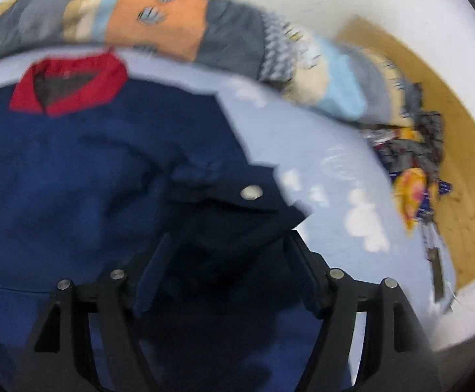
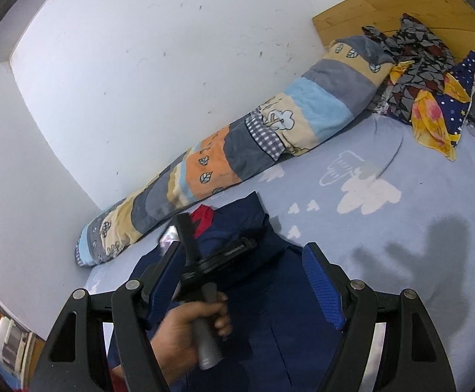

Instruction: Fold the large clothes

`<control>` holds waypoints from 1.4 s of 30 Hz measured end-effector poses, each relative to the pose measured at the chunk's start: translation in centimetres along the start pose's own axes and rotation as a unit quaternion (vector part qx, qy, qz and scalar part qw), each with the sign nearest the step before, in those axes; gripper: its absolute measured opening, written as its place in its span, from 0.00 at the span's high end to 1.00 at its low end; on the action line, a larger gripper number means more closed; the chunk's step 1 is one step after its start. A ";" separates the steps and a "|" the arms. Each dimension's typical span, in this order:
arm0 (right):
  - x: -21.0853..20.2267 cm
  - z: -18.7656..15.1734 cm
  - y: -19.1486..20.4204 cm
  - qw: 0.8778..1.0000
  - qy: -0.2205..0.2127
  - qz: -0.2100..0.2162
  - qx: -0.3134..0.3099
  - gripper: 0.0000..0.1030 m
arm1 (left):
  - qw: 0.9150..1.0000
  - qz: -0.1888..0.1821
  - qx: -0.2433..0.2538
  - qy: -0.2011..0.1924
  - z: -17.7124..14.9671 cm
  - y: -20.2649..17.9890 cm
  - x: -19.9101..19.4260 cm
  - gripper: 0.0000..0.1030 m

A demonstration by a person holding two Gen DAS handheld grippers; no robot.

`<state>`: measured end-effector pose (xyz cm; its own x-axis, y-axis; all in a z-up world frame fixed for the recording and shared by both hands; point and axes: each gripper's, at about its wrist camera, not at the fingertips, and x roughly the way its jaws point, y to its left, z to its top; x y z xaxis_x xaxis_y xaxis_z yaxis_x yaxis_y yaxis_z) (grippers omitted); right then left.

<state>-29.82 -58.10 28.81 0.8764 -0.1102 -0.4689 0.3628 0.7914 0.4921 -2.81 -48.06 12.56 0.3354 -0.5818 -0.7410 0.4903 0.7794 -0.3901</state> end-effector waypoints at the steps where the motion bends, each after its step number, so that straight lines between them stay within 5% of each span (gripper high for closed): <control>1: 0.0 0.1 -0.2 1.000 -0.001 0.000 0.005 0.26 | 1.000 -0.008 0.009 -0.010 0.2 0.1 -1.3 0.31; 5: 0.0 -0.1 -0.5 1.000 0.005 0.004 0.019 0.26 | 0.998 0.023 0.035 -0.048 1.0 3.1 -5.8 0.30; 9: 0.1 -0.3 0.0 1.000 0.005 0.000 0.010 0.26 | 0.991 0.120 0.015 -0.056 1.0 10.6 -8.4 0.30; 12: 0.4 -0.3 0.1 1.000 0.007 -0.003 0.007 0.26 | 0.975 0.214 -0.048 -0.016 -0.6 18.5 -9.1 0.30; 13: 0.6 -0.3 0.1 1.000 0.009 -0.005 0.007 0.26 | 0.966 0.244 -0.078 0.024 -1.6 21.4 -9.0 0.30; 14: 0.8 -0.3 0.1 1.000 0.011 -0.006 0.007 0.26 | 0.964 0.242 -0.099 0.048 -2.5 23.3 -9.1 0.26; 15: 1.0 -0.4 0.2 1.000 0.014 -0.009 0.004 0.26 | 0.971 0.211 -0.103 0.035 -3.3 24.0 -10.1 0.27; 19: 1.8 -0.7 0.3 0.999 0.024 -0.021 -0.003 0.26 | 0.975 0.217 -0.028 0.050 -6.4 21.6 -13.0 0.27; 25: 3.7 -1.9 0.6 0.996 0.068 -0.039 -0.044 0.25 | 0.959 0.250 0.073 0.111 -15.2 17.9 -15.6 0.25; 30: 6.4 -5.7 1.7 0.981 0.149 -0.058 -0.113 0.26 | 0.960 0.261 0.052 0.084 -21.9 16.8 -20.0 0.21; 36: 7.6 -13.6 3.6 0.945 0.245 -0.065 -0.209 0.27 | 0.963 0.269 -0.006 0.027 -28.6 16.1 -24.3 0.17; 42: 5.6 -22.0 5.1 0.920 0.288 -0.083 -0.252 0.26 | 0.961 0.273 -0.019 -0.025 -30.7 15.2 -25.2 0.17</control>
<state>-30.03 -41.45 12.62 0.4566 -0.0332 -0.8891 0.1560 0.9868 0.0432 -28.50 -14.39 8.49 0.5727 -0.0926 -0.8145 0.2001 0.9793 0.0293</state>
